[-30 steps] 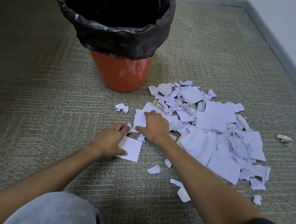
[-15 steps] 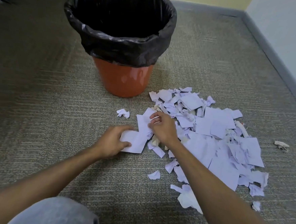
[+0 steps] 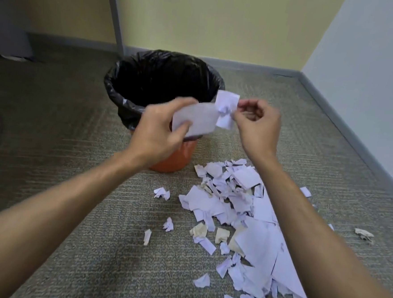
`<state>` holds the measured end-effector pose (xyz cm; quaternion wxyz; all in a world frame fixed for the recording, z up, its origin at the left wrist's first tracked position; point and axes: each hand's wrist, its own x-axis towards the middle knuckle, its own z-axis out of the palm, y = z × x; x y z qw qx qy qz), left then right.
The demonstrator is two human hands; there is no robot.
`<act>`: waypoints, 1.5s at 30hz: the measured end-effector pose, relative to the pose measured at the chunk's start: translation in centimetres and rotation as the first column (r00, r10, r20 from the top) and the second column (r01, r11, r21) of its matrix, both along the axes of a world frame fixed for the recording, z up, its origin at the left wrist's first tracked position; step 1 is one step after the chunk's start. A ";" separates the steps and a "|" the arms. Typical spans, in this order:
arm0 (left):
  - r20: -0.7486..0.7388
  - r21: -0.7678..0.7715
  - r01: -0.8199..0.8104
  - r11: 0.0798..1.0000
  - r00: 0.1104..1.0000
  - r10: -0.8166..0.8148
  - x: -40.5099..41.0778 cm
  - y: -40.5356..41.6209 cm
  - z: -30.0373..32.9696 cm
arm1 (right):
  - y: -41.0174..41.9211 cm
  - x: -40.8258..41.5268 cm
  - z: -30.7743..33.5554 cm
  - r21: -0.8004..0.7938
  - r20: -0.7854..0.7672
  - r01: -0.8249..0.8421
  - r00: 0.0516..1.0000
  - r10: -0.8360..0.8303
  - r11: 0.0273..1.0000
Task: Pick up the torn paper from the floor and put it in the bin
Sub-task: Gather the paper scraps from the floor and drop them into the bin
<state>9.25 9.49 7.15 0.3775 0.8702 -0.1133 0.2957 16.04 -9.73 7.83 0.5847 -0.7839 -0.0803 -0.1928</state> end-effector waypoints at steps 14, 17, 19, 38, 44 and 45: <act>-0.311 0.130 -0.340 0.931 0.878 0.364 5.0 4.3 3.1 | 6.0 5.0 2.1 -0.188 -0.039 -0.047 0.998 0.040 0.981; -0.186 0.230 -0.364 0.903 0.894 0.408 3.0 3.3 1.8 | 4.3 2.9 0.7 -0.205 -0.014 -0.025 1.000 0.022 0.978; -0.050 0.267 -0.350 0.898 0.925 0.376 1.5 2.4 0.6 | 2.8 1.1 -0.9 -0.228 -0.039 -0.039 0.999 0.031 0.973; -0.629 0.526 0.358 0.772 0.774 0.069 -5.8 -7.7 -18.4 | -9.5 -7.2 -20.1 -0.744 -0.569 -0.458 0.816 -0.103 0.487; -0.752 0.545 0.557 0.627 0.655 0.072 -5.7 -8.0 -20.8 | -9.4 -7.3 -21.9 -0.814 -0.502 -0.451 0.863 -0.053 0.365; -0.749 0.533 0.560 0.634 0.661 0.046 -5.6 -8.2 -21.1 | -9.4 -7.3 -22.1 -0.821 -0.479 -0.431 0.877 -0.040 0.375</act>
